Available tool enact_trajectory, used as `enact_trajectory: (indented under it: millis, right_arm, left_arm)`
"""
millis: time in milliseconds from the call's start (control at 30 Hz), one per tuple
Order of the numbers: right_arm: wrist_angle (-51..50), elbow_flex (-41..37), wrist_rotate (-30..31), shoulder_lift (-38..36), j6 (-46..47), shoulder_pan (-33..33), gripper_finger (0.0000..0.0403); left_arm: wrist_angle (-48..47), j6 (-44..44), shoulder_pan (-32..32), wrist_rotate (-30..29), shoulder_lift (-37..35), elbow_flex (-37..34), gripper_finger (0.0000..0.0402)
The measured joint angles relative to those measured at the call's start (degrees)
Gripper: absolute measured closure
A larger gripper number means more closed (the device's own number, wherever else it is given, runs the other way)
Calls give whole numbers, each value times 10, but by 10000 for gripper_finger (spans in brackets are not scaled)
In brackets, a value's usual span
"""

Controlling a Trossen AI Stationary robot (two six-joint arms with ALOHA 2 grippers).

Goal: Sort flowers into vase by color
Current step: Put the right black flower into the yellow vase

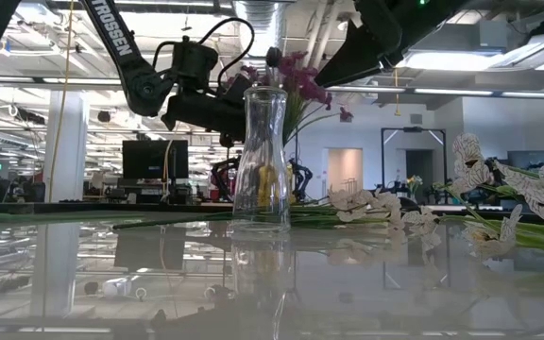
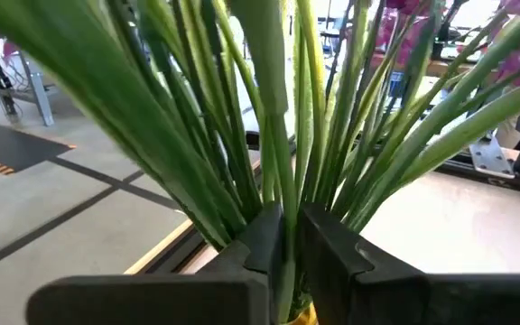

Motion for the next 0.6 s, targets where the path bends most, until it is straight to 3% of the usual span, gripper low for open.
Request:
enact_trajectory:
  millis: [267, 600]
  right_arm:
    - [0, 0, 0, 0, -2, 0, 189]
    - [-1, 0, 0, 0, -10, -3, 189]
  left_arm:
    - [-28, 24, 1, 28, -12, 0, 321]
    - [-155, 92, 1, 30, -113, -2, 298]
